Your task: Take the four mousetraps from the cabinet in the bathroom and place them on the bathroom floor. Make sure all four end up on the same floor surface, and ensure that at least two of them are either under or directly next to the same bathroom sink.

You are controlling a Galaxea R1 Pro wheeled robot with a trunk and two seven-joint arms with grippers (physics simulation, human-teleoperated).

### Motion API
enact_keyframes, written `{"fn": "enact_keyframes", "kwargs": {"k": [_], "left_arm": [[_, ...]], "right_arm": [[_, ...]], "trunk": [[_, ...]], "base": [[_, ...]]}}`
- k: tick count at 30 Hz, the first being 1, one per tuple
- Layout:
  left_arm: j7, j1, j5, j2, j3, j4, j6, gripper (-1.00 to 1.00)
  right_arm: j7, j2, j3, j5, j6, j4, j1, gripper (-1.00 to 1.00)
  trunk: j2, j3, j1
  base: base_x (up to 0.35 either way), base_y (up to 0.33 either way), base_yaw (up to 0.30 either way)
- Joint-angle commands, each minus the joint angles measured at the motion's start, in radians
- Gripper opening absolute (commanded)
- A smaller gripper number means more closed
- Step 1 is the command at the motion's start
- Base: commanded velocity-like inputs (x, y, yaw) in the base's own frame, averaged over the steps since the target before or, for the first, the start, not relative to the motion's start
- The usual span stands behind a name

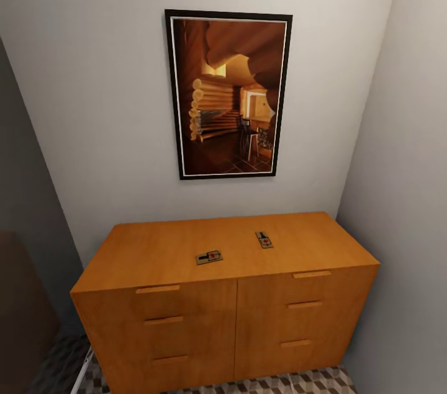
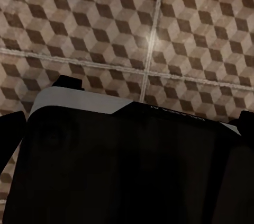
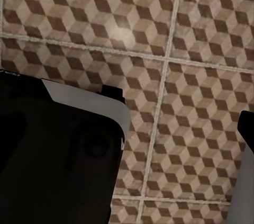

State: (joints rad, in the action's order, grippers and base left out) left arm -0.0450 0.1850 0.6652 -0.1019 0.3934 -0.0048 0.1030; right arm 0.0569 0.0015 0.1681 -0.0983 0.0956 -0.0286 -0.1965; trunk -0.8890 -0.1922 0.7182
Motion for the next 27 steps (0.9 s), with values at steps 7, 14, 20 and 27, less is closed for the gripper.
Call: {"fn": "enact_keyframes", "kwargs": {"k": [7, 14, 20, 27], "left_arm": [[-0.004, 0.001, 0.005, -0.001, 0.008, 0.0, 0.001, 1.0], [-0.004, 0.001, 0.005, -0.001, 0.008, 0.0, 0.0, 1.0], [-0.004, 0.001, 0.005, -0.001, 0.008, 0.0, 0.001, 1.0], [-0.004, 0.001, 0.005, -0.002, 0.008, 0.0, 0.002, 1.0]], "right_arm": [[0.006, 0.0, 0.002, -0.01, 0.006, -0.003, -0.001, 1.0], [0.006, 0.001, 0.002, -0.009, 0.001, -0.003, -0.001, 1.0], [-0.008, -0.003, 0.004, -0.015, 0.007, -0.002, -0.001, 1.0], [-0.009, -0.004, 0.005, -0.016, 0.008, -0.002, -0.001, 1.0]], "trunk": [[-0.001, -0.001, 0.0], [-0.001, -0.001, 0.0], [-0.001, -0.001, 0.0], [-0.001, -0.001, 0.0]], "base": [[0.0, 0.0, 0.0], [0.0, 0.0, 0.0], [0.0, 0.0, 0.0], [0.0, 0.0, 0.0]]}}
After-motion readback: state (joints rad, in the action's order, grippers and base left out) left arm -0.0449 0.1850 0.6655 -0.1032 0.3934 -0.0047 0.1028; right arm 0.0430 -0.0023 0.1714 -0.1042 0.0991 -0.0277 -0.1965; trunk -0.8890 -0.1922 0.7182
